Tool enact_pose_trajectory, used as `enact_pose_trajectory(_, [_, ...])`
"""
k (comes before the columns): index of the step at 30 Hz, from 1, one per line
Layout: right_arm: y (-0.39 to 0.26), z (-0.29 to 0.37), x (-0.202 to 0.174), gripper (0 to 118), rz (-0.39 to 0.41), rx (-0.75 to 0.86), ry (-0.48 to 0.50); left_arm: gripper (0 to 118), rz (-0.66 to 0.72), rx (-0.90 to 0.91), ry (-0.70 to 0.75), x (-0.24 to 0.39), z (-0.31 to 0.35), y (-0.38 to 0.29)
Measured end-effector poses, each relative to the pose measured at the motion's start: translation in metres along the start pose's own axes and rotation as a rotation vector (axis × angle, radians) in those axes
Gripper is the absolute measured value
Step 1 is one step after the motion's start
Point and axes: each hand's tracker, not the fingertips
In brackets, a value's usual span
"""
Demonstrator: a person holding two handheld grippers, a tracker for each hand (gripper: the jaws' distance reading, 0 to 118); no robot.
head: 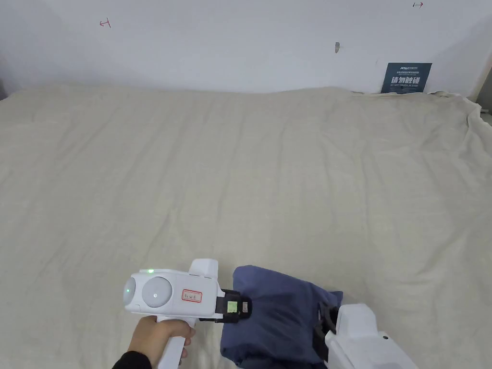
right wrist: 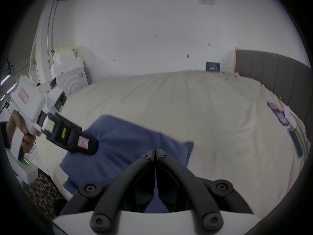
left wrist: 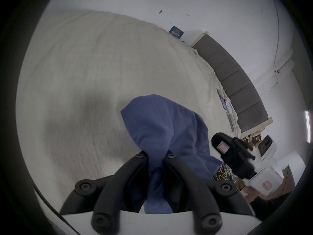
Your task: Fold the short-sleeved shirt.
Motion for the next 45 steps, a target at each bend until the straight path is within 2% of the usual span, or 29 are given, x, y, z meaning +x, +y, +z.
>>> enact_pose_trajectory(5, [0.049,0.022,0.006,0,0.009,0.14,-0.007,10,-0.039,0.026,0.051,-0.021,0.031,0.017])
enact_pose_trajectory(13, [0.103,0.043,0.001,0,0.021,0.259,-0.026,10,-0.05,0.068,0.295,-0.105,0.119,0.042])
enact_pose_trajectory(19, [0.129,0.045,-0.012,0,0.045,0.308,-0.041,10,0.005,0.109,0.491,-0.168,0.194,0.053])
enact_pose_trajectory(26, [0.14,0.032,-0.023,0,0.074,0.325,-0.054,10,0.109,0.117,0.656,-0.239,0.259,0.052])
enact_pose_trajectory(32, [0.139,0.019,-0.03,0,0.083,0.306,-0.063,10,0.239,0.136,0.718,-0.285,0.265,0.041])
enact_pose_trajectory(39, [0.134,0.013,-0.028,0,0.094,0.276,-0.078,11,0.21,0.077,0.81,-0.295,0.233,0.035])
enact_pose_trajectory(40, [0.133,0.013,-0.027,0,0.096,0.275,-0.08,16,0.199,0.085,0.828,-0.293,0.232,0.034])
enact_pose_trajectory(42, [0.133,0.015,-0.023,0,0.095,0.271,-0.083,38,0.174,0.105,0.886,-0.289,0.23,0.033])
enact_pose_trajectory(43, [0.133,0.017,-0.022,0,0.094,0.27,-0.083,64,0.165,0.101,0.916,-0.291,0.228,0.032])
enact_pose_trajectory(45, [0.133,0.022,-0.018,0,0.09,0.275,-0.085,104,0.141,0.121,0.939,-0.282,0.228,0.029])
